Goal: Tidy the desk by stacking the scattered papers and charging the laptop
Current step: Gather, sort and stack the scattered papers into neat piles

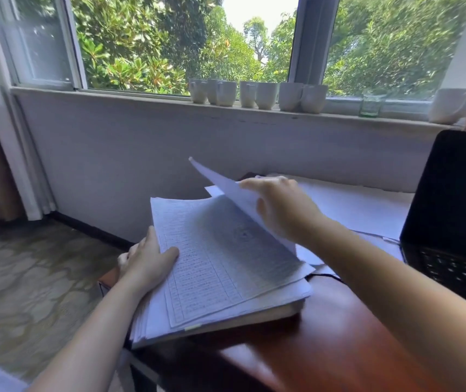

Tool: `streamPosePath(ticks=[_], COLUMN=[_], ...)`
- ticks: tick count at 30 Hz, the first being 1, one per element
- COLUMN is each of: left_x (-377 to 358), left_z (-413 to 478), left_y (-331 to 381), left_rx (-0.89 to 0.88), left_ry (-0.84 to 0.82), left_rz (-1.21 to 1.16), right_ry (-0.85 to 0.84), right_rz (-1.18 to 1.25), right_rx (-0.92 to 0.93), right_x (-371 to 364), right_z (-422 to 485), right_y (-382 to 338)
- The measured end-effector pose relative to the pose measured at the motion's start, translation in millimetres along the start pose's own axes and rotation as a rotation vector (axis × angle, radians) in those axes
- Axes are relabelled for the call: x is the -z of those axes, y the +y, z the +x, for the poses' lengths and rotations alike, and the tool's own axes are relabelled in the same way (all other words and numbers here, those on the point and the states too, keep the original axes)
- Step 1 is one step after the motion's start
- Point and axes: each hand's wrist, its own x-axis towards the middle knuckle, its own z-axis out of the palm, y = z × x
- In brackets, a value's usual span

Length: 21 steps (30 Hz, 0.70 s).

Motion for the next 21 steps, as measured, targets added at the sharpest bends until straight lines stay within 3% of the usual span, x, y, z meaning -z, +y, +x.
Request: streamPosePath(ticks=[4,7,9,12,14,18,21], left_x=[2.7,3.8,2.8,2.2,2.2,-0.4,0.1], left_z=[0.6,0.6,1.1,1.1,1.2,-0.1,2.5], left_y=[-2.6,-2.6,-2.0,0.4,1.9,2.5,0.7], left_rx=[0.017,0.013,0.024,0.063,0.085,0.075,0.067], left_ry=[-0.084,-0.089,-0.085,-0.061,-0.038,-0.001,-0.008], left_rz=[-0.033,-0.058,-0.05,-0.11,-0.203,-0.215,-0.183], right_ry=[-0.274,-0.572,-0.537,-0.353,-0.359,-0.362,-0.3], right_rz=[0.271,0.631,0.617,0.288,0.226,0.492,0.752], right_rx=[-0.008,-0.1,-0.145,-0.223,-0.344,-0.558,-0.617], right_x=[-0.8,-3.6,-10.7,-29.3,-42.1,-61.9,-65.0], right_z=[-6.0,-10.1,-9.3,-10.3,-16.2,-30.7,-35.9], right_y=[-37.2,-45.1,-34.0,5.6,33.7,55.9,47.7])
